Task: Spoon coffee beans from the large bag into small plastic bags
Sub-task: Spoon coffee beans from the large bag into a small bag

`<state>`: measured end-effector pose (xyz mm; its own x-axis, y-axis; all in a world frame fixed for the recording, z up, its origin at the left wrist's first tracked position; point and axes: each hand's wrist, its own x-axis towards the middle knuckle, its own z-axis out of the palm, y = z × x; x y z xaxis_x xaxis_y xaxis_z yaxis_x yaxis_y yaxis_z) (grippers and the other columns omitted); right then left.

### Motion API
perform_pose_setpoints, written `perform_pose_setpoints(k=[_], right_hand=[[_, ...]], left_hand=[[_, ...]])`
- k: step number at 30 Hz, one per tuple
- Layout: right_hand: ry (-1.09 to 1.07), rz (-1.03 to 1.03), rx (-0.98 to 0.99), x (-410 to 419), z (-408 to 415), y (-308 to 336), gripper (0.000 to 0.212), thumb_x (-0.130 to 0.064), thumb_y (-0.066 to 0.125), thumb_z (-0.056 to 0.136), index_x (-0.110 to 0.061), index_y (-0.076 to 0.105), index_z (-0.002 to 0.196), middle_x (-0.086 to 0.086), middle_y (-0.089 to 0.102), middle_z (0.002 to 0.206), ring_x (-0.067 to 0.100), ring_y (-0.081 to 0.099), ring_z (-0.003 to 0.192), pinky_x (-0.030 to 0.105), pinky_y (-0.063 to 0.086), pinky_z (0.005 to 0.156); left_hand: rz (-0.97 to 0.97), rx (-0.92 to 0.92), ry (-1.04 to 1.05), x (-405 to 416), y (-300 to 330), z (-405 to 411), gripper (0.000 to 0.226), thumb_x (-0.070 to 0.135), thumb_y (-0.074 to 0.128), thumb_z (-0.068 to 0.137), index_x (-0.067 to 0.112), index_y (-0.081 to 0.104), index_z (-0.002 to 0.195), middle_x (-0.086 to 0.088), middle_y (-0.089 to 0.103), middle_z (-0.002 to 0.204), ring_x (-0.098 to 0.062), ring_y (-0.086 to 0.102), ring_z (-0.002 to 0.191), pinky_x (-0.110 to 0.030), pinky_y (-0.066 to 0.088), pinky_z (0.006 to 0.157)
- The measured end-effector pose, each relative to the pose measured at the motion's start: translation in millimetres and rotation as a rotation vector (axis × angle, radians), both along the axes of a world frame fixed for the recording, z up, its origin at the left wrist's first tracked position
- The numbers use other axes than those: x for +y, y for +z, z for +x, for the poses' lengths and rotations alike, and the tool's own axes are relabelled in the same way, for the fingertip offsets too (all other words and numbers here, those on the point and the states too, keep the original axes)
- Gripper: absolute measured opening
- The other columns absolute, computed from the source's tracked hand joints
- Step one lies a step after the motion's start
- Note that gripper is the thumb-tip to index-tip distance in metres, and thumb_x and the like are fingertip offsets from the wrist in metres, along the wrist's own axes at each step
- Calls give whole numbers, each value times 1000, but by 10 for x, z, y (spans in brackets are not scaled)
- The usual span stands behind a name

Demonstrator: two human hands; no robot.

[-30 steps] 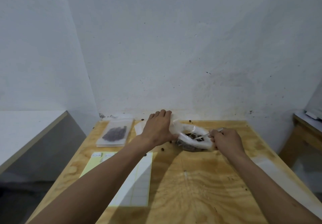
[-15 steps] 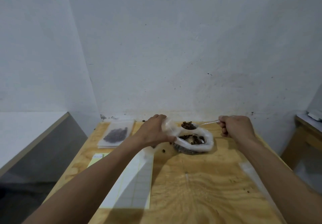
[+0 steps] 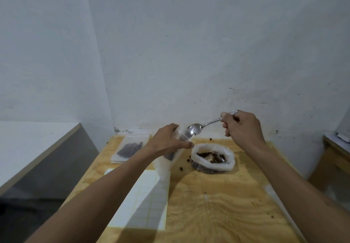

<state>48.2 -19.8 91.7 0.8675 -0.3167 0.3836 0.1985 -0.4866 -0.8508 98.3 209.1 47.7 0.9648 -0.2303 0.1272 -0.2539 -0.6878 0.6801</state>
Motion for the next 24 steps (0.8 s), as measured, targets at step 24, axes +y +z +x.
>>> perform_pose_setpoints(k=[24], right_hand=[[-259,-184,396,-401,-57,-746,50,-36,74,87,-1,66,122,18,71,118,35,67,106,42,53,82]], left_hand=[[-491,133,-68,11,206,-116,37,49,80,79,24,70,104,9,71,103,-7,65,96,-26,47,79]])
